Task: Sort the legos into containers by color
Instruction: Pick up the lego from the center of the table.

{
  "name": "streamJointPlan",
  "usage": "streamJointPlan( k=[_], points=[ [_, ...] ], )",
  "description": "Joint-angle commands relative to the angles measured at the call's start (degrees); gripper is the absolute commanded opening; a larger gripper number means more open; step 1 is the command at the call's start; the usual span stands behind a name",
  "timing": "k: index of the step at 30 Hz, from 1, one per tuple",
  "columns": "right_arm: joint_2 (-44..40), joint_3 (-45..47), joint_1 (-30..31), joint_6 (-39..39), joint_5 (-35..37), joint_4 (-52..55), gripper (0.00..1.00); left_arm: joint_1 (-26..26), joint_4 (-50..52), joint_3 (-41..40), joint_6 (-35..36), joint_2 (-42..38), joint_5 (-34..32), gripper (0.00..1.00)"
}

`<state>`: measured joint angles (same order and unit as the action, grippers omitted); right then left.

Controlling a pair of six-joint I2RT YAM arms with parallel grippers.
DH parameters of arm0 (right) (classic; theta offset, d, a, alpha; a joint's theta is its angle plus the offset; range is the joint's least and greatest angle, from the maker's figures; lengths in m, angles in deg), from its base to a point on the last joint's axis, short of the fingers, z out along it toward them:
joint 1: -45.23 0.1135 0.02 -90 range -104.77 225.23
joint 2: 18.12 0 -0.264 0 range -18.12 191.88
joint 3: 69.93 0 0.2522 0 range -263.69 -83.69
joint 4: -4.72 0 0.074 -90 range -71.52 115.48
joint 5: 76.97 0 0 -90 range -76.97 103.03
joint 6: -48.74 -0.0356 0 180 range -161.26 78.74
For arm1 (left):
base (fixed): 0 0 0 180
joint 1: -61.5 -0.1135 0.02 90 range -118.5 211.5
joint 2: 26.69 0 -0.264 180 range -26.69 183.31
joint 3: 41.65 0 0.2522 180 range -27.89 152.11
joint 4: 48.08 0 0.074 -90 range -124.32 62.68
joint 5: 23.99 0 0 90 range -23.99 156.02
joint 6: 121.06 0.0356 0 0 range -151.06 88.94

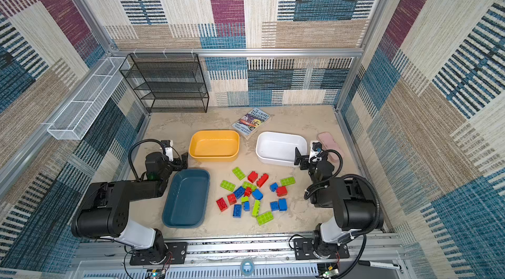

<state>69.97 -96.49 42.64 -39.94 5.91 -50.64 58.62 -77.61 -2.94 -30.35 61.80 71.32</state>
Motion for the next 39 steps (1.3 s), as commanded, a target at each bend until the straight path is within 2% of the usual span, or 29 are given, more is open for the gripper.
streamJointPlan(
  k=[1,33,35,37,39],
  points=[
    [-0.12,0.1,0.13,-0.01,-0.31,-3.3,0.99,-0.03,-2.17,0.44,0.78,0.11,1.03,0.99],
    [-0.36,0.21,0.12,-0.02,-0.35,-3.55,0.99,-0.38,-2.37,0.35,0.51,0.02,1.41,0.99],
    [-3.5,-1.76,0.13,0.4,-1.72,2.17,0.99,-0.36,-3.56,-0.55,0.61,-0.54,1.38,0.99],
    [-8.34,-5.95,0.13,0.89,-2.77,13.08,0.99,-0.29,-4.74,-2.61,0.17,-4.03,0.18,0.99],
    [-12.53,-7.58,0.06,1.4,-5.01,16.93,0.99,-0.2,0.8,-1.95,-0.58,-9.33,-2.57,0.99]
  ],
)
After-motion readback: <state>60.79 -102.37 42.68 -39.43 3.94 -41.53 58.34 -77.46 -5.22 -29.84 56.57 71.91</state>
